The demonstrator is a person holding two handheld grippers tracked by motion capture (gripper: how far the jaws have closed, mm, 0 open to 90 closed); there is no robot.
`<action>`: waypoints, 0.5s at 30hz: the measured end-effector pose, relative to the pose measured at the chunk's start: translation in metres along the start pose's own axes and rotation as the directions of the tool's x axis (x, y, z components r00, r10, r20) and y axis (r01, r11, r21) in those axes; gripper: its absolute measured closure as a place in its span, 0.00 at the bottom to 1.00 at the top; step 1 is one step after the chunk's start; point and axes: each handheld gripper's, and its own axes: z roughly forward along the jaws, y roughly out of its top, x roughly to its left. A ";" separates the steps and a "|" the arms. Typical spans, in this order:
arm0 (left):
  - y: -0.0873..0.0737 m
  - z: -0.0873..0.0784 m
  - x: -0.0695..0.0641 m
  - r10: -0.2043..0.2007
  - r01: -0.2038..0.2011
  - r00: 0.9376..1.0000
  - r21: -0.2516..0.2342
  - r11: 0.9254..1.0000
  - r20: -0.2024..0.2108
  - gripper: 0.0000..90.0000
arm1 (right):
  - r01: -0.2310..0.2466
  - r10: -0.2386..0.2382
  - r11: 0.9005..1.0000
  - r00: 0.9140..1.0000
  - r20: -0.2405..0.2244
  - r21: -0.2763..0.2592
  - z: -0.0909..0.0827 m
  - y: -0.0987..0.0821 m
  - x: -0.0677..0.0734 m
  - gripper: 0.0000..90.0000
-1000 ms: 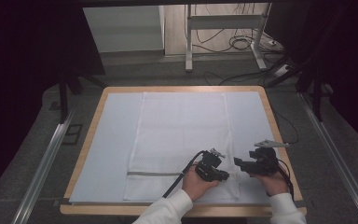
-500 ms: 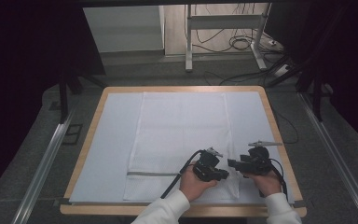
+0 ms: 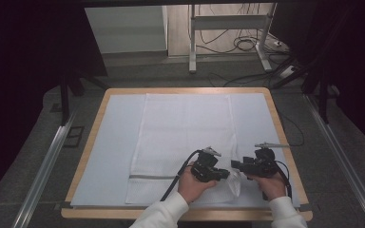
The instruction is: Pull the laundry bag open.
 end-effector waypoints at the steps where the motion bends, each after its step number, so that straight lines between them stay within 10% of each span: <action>1: 0.000 -0.002 0.001 0.003 -0.003 1.000 -0.002 1.000 -0.002 0.96 | -0.002 0.002 1.000 1.000 -0.002 -0.002 0.000 0.000 0.001 0.36; 15: -0.005 -0.031 0.022 -0.032 0.030 0.999 -0.046 0.998 -0.037 0.96 | -0.023 0.022 0.999 0.999 -0.024 -0.047 -0.013 0.005 0.001 0.34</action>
